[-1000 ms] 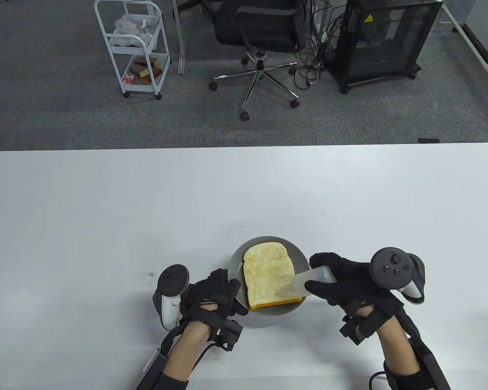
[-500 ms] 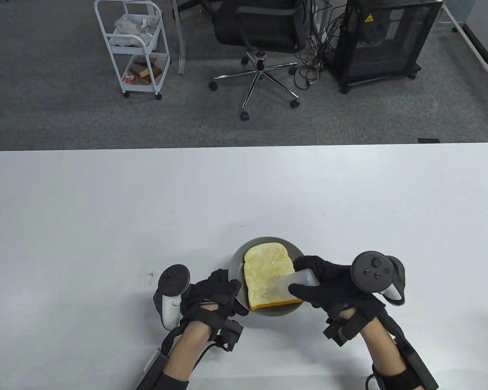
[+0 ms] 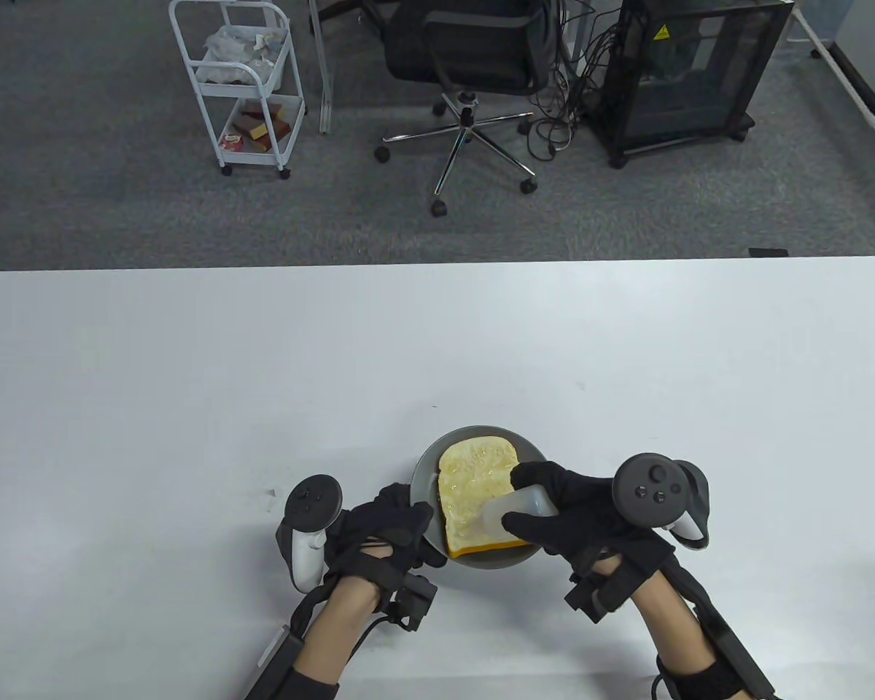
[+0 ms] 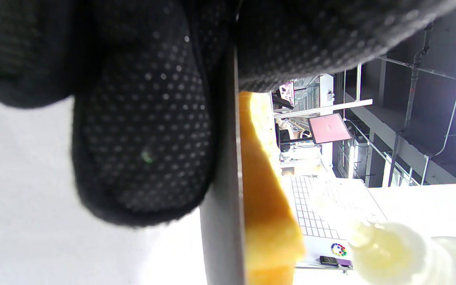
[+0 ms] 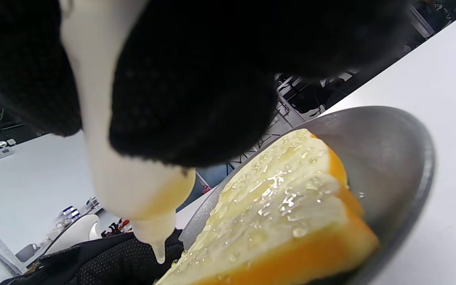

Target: Squeeze honey bottle to draw zigzag on toast

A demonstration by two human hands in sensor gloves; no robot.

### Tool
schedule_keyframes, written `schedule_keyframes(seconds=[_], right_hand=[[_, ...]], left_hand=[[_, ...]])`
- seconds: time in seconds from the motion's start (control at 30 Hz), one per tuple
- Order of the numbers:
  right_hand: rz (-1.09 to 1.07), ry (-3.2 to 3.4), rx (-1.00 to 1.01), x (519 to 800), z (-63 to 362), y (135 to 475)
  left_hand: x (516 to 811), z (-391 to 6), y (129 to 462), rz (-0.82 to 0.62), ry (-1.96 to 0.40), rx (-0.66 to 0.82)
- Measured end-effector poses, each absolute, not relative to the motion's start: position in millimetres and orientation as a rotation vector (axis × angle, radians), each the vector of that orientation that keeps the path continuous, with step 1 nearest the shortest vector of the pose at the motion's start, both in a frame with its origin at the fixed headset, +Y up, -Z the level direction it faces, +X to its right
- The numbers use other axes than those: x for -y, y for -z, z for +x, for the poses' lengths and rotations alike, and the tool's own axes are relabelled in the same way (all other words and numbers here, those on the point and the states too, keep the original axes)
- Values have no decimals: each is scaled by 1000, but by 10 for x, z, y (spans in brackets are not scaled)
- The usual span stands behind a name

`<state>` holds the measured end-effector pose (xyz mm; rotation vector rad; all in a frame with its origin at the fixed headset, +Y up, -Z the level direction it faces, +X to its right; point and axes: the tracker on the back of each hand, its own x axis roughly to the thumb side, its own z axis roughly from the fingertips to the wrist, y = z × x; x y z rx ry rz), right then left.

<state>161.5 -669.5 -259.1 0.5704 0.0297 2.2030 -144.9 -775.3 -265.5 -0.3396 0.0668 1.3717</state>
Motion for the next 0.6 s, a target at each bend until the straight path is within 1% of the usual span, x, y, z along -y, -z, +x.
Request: schedule_keyframes(seconds=[0.6], right_hand=[[590,-2188,-60,6709,1579,2574]], left_hand=[[7758,-1442,2657,-341,-1370,-69]])
